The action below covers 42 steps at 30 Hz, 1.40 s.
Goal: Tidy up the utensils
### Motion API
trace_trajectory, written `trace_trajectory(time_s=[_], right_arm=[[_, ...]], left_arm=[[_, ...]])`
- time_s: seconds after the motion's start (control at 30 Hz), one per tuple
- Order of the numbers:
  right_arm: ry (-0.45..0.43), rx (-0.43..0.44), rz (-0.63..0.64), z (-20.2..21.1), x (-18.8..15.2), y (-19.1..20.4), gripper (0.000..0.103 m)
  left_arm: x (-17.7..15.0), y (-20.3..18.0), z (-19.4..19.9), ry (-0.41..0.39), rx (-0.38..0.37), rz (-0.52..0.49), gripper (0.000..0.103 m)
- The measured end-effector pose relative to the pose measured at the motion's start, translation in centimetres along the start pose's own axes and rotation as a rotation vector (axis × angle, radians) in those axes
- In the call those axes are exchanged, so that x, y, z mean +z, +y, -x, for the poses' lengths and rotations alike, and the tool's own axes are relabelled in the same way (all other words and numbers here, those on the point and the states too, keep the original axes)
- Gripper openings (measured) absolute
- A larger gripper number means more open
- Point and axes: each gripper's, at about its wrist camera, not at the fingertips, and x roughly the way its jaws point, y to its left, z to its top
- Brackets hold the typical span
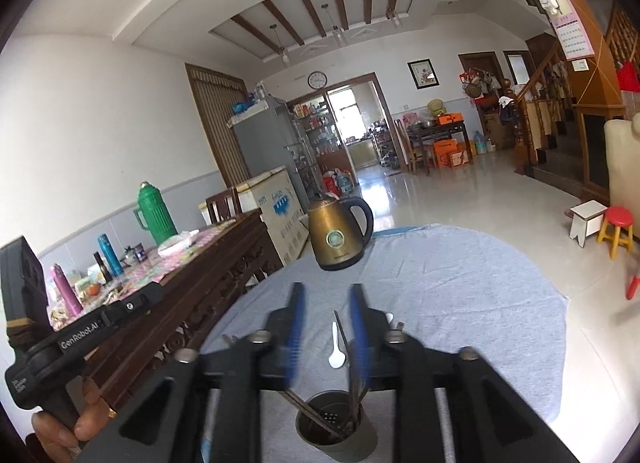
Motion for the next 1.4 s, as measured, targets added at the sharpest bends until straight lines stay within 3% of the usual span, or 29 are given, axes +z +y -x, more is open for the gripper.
trace_trajectory(time_s=[0.17,0.37,0.77,1.0,1.23,1.4], right_arm=[[-0.047,-0.020,-0.026,0.7,0.2,-0.4,0.031],[-0.088,-0.052,-0.067,1.4,0.7,-1.4,0.031],[-0.090,-0.086,-0.135,1.3,0.9,-3.6,0.031],[-0.076,-0.116,-0.181,1.1,0.8,-4.9,0.031],[-0.073,-0.153,-0.248,1.1,0.8,-7.1,0.040],[-0.067,-0.184,-0.252,1.0,0.7,-8.0,0.040]], left_arm=[[0.1,0.5,0.3,-0.010,0.014,0.013,0.021],[0.5,2.1,1.0,-0.043,0.066,0.048,0.040],[0.7,5.9,0.8,-0.037,0.157,0.127,0.047],[0.1,7.1,-0.2,0.009,0.307,0.108,0.068],[-1.0,9.1,-1.5,0.076,0.434,0.096,0.069],[-1.1,9.6,-1.8,0.089,0.471,0.079,0.069]])
